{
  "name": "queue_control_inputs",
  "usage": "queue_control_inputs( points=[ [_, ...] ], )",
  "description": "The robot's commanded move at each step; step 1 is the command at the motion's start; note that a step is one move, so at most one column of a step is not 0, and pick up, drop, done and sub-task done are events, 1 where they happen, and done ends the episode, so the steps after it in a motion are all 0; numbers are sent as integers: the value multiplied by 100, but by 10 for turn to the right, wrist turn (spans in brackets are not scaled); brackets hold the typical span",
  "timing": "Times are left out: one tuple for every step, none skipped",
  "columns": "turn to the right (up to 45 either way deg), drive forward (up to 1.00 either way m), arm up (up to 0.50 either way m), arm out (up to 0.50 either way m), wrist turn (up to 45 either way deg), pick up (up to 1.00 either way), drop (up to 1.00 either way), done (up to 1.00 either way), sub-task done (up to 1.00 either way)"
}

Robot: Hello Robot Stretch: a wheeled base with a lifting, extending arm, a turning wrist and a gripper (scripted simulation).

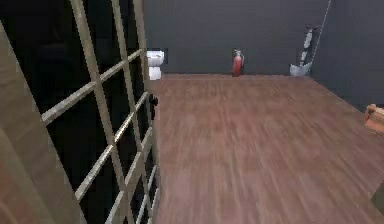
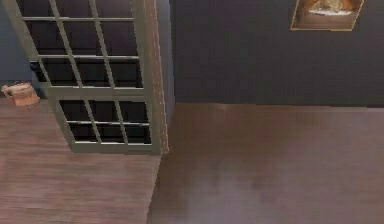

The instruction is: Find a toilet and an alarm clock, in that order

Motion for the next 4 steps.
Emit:
queue_control_inputs(
  points=[
    [450, 0, 0, 0, 0, 0, 0, 0, 0],
    [450, 0, 0, 0, 0, 0, 0, 0, 0],
    [450, 0, 0, 0, 0, 0, 0, 0, 0],
    [30, 0, 0, 0, 0, 0, 0, 0, 0]
  ],
)
